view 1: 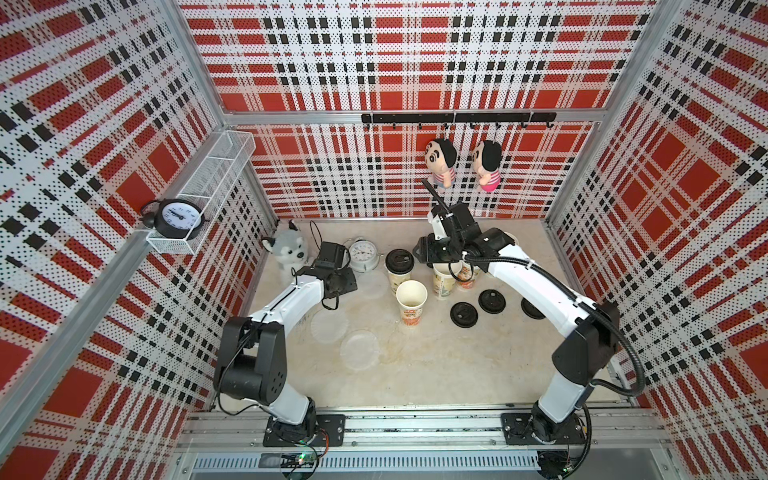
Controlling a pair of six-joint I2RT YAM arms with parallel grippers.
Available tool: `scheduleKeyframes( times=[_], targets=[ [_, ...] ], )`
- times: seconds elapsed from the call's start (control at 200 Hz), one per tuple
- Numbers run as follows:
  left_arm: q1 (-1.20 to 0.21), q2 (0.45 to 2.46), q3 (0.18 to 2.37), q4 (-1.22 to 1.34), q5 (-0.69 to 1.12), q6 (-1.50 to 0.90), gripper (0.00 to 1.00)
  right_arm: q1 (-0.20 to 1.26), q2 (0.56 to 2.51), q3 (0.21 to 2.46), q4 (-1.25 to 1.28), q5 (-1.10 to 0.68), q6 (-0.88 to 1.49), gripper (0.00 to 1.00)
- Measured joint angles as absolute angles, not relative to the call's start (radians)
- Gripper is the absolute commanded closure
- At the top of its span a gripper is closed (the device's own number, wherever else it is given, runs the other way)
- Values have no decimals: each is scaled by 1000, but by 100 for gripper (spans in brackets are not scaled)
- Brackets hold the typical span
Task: Put the leak-proof paper on the milk tea cups
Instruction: Secure the cup lid on the cup, then pick up the leak-proof paper from the center of the board.
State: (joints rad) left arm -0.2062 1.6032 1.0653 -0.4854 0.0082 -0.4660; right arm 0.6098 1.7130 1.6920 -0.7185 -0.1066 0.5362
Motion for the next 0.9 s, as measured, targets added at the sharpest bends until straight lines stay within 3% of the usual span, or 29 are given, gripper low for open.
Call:
scheduleKeyframes(
  times=[0.08,0.331,0.902],
  targets=[
    [-215,1645,1065,-468,12,-478,58,603,1665,1636,-703,-103,537,42],
    [-215,1711,1067,-439,-44,-519,57,576,1638,1505,-680,-104,541,42],
    [-325,1785,1072,-379,-4,-675,56,555,1638,1435,-613,-141,541,42]
  ],
)
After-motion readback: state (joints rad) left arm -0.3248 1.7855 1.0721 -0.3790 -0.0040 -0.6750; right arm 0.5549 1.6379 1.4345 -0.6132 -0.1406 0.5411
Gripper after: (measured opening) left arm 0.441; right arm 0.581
